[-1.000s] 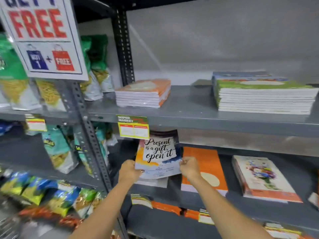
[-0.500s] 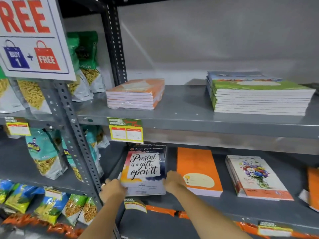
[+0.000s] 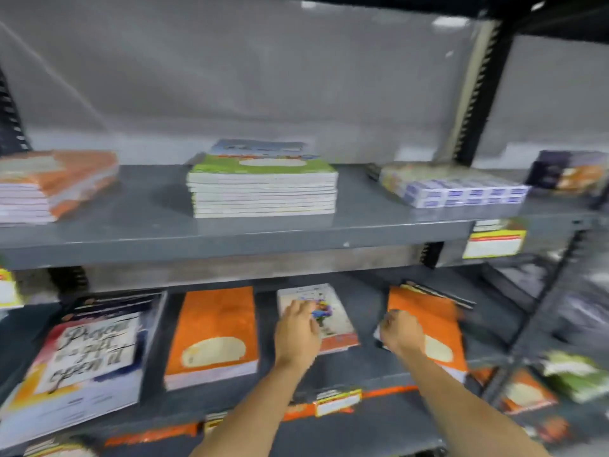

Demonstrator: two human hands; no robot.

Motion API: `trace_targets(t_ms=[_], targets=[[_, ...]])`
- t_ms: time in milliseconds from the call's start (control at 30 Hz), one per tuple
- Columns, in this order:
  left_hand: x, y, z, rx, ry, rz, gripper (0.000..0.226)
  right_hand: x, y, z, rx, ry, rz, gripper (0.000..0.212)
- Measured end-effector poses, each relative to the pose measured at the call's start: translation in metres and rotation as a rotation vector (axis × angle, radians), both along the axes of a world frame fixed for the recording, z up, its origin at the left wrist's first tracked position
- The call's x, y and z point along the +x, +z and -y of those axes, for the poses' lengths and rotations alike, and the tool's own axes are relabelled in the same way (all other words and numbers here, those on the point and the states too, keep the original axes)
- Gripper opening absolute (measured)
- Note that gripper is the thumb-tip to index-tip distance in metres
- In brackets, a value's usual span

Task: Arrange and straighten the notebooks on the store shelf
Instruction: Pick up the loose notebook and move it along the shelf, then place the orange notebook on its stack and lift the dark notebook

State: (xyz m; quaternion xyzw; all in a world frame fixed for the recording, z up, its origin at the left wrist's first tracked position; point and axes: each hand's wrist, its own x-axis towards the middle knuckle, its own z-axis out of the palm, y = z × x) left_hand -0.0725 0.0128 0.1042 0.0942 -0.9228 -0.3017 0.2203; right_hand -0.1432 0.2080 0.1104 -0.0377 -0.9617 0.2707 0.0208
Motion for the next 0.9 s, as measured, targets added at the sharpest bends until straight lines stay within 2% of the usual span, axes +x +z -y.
trace_targets(t_ms=[100, 200, 333, 433, 567, 667, 767, 900], targets=[[-0.023, -0.014, -0.079, 0.140, -0.231, 0.156, 0.036, -0.010, -0.014, -0.062, 0.000, -0.106, 0.025, 0.022], [-0.041, -0.029, -0.133, 0.133, -0.322, 0.346, 0.046, -0.016, -0.030, -0.110, -0.008, -0.189, 0.061, 0.033], [-0.063, -0.040, -0.160, 0.245, -0.276, 0.455, 0.045, -0.026, -0.053, -0.140, 0.018, -0.182, 0.126, 0.035], [-0.074, -0.043, -0.168, 0.328, -0.252, 0.515, 0.035, -0.031, -0.068, -0.152, -0.002, -0.162, 0.185, 0.018], [-0.087, -0.049, -0.171, 0.356, -0.112, 0.557, 0.044, -0.037, -0.072, -0.156, -0.017, -0.182, 0.199, 0.025], [-0.091, -0.046, -0.175, 0.437, -0.026, 0.633, 0.042, -0.032, -0.068, -0.158, -0.075, -0.238, 0.234, 0.013], [-0.088, -0.039, -0.182, 0.464, -0.019, 0.671, 0.033, -0.031, -0.070, -0.168, -0.270, -0.322, 0.205, 0.038], [-0.085, -0.035, -0.184, 0.531, -0.007, 0.643, 0.026, -0.029, -0.056, -0.178, -0.343, -0.368, 0.153, 0.036]])
